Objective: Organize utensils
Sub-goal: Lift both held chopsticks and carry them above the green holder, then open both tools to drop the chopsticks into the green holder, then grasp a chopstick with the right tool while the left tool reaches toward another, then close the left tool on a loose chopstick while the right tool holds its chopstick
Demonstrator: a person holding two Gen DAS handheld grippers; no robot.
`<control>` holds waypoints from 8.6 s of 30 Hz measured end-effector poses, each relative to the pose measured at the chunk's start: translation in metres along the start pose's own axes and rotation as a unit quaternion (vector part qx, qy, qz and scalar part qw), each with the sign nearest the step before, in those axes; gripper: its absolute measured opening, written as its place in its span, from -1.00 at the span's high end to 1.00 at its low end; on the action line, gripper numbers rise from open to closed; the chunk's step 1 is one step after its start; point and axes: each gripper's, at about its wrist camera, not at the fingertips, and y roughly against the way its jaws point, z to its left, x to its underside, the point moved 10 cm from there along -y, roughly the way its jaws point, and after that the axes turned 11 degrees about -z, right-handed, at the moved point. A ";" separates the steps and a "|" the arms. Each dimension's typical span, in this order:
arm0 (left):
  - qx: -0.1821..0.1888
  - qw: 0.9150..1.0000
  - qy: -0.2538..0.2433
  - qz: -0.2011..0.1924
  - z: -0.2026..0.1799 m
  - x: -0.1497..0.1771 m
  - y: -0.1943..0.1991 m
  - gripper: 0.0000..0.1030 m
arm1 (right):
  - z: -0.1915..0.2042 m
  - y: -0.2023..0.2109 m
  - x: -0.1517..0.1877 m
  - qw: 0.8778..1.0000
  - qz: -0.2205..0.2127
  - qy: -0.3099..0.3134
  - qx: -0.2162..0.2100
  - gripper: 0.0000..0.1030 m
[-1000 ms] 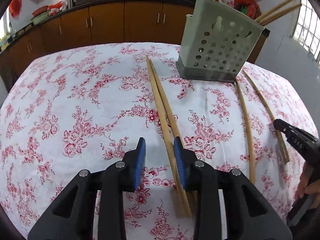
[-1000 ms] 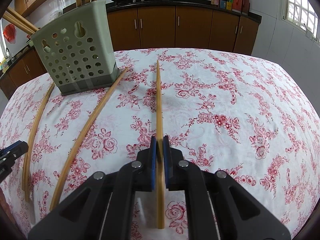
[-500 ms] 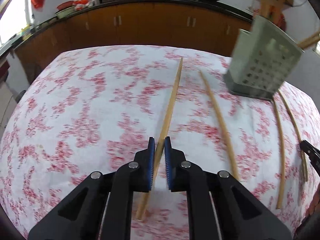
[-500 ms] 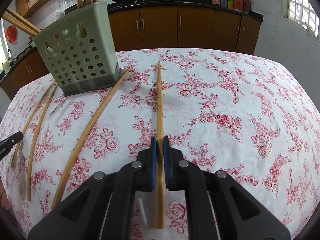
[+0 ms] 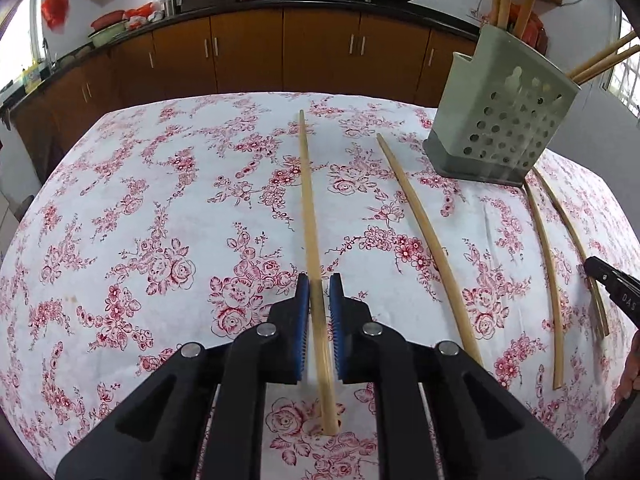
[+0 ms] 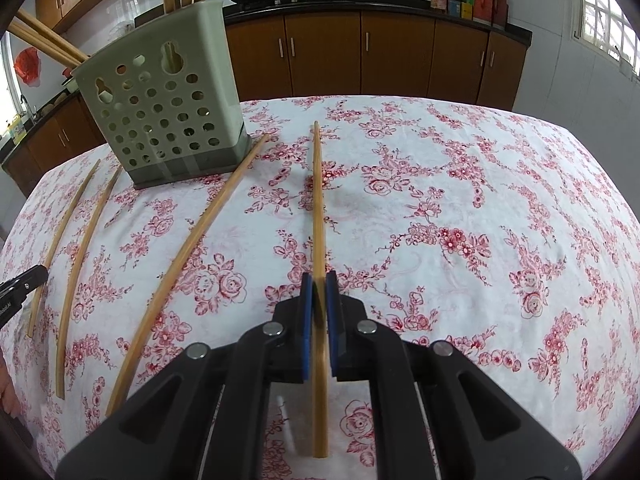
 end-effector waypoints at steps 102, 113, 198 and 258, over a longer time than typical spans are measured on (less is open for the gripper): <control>0.039 0.978 0.031 -0.204 0.006 -0.131 0.145 0.85 | -0.015 0.142 -0.136 0.975 -0.216 -0.041 -0.034 0.85; 0.068 0.970 0.008 -0.233 -0.013 -0.158 0.175 0.86 | 0.004 0.176 -0.166 0.968 -0.234 -0.032 -0.086 0.85; -0.053 0.987 0.055 -0.142 0.041 -0.080 0.089 0.27 | 0.086 0.045 0.011 0.995 -0.011 -0.016 -0.096 0.49; -0.048 0.999 -0.001 -0.002 0.004 -0.007 -0.008 0.83 | 0.008 0.004 0.004 1.000 -0.001 -0.003 -0.003 0.84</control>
